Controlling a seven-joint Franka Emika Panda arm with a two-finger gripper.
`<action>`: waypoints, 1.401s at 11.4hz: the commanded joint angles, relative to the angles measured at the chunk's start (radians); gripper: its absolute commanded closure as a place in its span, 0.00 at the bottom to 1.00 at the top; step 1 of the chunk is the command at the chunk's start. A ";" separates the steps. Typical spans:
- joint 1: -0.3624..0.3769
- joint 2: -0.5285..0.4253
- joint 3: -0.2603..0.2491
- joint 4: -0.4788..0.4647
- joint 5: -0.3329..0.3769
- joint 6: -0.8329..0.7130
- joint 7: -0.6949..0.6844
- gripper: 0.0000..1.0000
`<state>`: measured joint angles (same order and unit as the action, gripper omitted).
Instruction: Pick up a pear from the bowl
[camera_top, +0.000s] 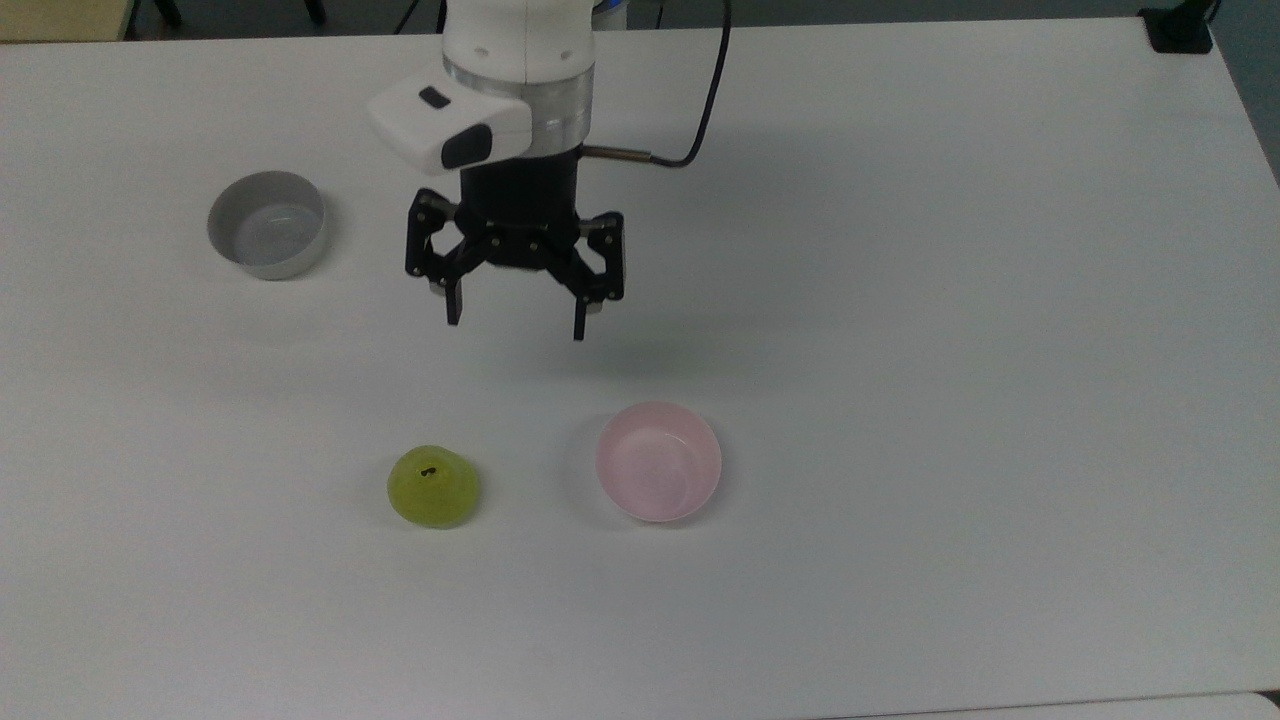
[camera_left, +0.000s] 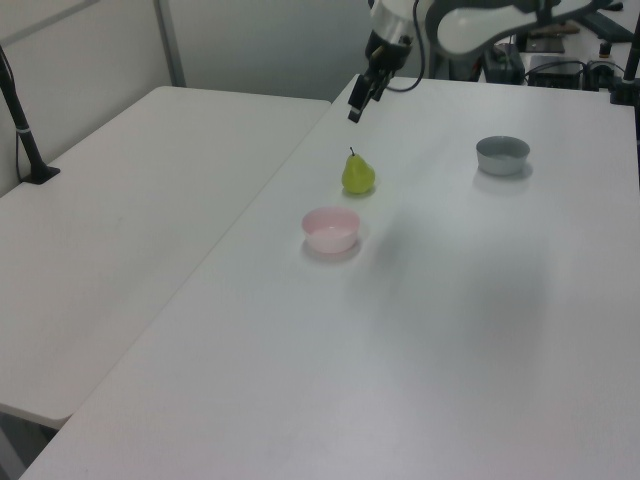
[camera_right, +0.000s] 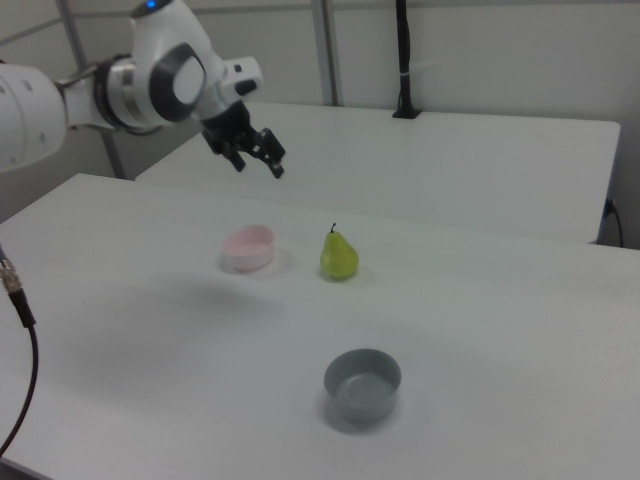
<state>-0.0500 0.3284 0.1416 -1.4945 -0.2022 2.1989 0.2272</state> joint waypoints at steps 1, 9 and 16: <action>0.033 -0.115 -0.007 -0.032 0.069 -0.190 0.001 0.00; 0.048 -0.330 -0.055 -0.114 0.181 -0.594 -0.204 0.00; 0.035 -0.327 -0.105 -0.119 0.207 -0.597 -0.201 0.00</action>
<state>-0.0138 0.0267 0.0434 -1.5890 -0.0176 1.6053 0.0470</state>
